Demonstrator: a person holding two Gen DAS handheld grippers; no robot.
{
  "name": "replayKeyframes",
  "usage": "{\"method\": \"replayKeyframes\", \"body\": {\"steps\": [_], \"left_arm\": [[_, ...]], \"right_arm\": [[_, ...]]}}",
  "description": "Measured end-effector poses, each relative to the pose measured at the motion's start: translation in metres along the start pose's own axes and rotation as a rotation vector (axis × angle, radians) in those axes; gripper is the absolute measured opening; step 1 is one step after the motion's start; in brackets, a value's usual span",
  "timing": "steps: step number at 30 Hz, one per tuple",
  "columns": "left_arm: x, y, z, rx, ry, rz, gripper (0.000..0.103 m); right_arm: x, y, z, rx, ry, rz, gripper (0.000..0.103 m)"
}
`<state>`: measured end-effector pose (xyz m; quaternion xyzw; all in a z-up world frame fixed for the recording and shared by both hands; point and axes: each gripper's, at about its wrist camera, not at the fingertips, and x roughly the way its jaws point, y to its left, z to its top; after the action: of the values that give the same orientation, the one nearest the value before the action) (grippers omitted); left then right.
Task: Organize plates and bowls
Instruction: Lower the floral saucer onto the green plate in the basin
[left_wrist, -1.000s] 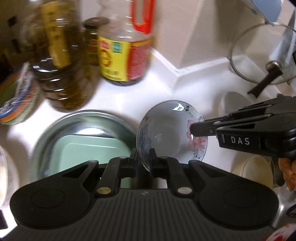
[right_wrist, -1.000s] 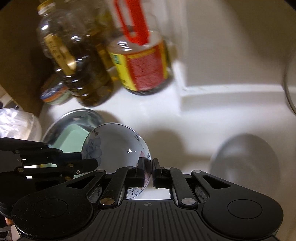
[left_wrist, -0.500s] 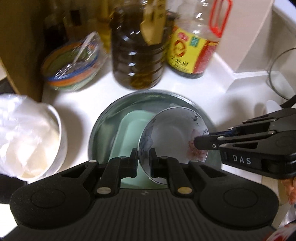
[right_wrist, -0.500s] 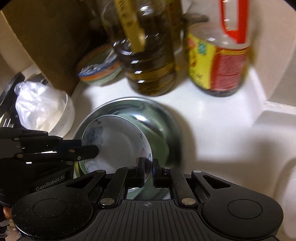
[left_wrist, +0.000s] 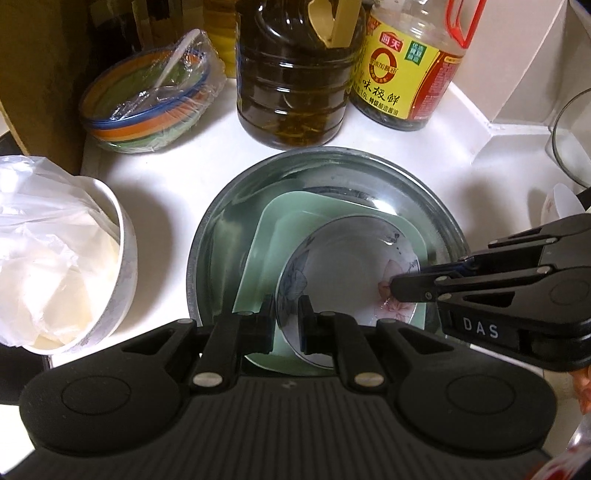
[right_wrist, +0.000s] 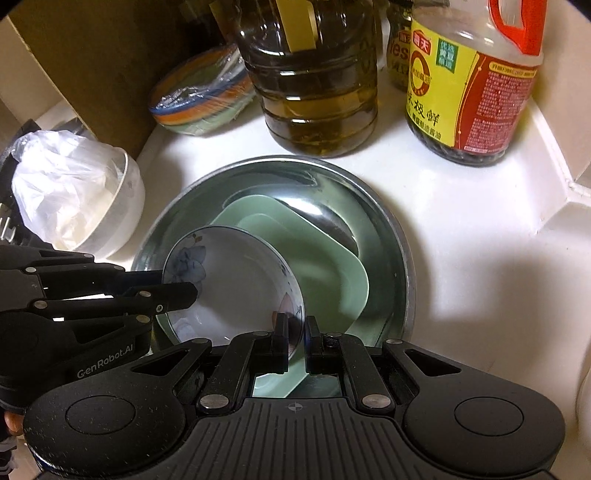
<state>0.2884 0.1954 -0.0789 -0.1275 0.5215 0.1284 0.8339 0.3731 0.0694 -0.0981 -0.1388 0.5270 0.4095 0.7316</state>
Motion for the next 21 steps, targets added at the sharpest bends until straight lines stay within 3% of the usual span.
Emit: {"method": "replayKeyframes", "body": {"steps": [21], "left_arm": [[0.022,0.006,0.005,0.056,0.048,-0.038,0.019]], "right_arm": [[0.011,0.004,0.001,0.028,-0.005,-0.057,0.011]]}}
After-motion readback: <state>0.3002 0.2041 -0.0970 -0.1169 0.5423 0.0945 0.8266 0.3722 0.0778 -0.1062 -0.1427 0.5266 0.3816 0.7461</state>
